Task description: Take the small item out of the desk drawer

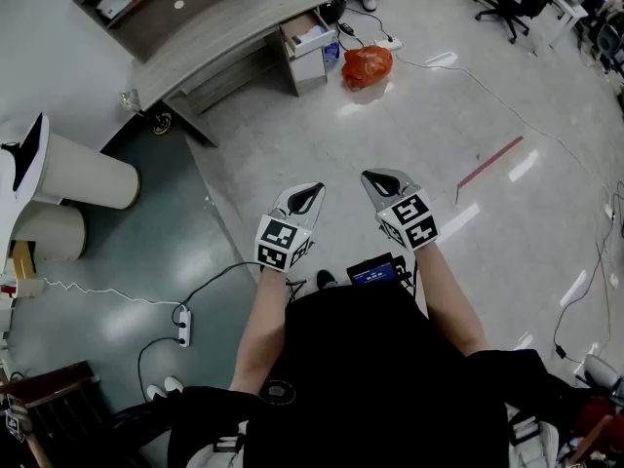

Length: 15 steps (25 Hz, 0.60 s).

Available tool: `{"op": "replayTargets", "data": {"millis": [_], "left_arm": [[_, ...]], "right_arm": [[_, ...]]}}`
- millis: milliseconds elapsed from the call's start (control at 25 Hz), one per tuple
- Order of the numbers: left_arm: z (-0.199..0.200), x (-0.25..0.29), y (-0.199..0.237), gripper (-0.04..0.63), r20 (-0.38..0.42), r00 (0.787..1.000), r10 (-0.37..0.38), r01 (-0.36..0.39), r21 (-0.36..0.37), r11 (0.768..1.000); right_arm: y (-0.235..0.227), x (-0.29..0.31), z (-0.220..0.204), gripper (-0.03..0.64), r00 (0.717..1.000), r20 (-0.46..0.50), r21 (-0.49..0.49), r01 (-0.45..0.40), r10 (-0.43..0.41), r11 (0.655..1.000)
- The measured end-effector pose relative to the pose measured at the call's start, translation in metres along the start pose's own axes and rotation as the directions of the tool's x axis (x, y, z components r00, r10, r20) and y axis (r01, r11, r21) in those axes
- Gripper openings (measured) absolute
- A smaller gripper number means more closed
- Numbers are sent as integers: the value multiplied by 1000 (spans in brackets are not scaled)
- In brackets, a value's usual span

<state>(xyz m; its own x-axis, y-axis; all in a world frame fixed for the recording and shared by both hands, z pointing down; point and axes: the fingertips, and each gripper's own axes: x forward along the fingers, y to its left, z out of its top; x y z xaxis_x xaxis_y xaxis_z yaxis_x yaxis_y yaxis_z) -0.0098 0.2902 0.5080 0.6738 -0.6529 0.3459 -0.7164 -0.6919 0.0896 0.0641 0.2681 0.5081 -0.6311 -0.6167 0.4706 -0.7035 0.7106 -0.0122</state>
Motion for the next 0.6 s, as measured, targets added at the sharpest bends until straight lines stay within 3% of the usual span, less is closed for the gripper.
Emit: {"op": "replayTargets", "data": {"millis": [600], "left_arm": [[5,3,-4,-3,-3,1000,-3,3,3,1000]], "right_arm": [[-3,-6,4,-3,1000,-4,-17,2,-2,1000]]}}
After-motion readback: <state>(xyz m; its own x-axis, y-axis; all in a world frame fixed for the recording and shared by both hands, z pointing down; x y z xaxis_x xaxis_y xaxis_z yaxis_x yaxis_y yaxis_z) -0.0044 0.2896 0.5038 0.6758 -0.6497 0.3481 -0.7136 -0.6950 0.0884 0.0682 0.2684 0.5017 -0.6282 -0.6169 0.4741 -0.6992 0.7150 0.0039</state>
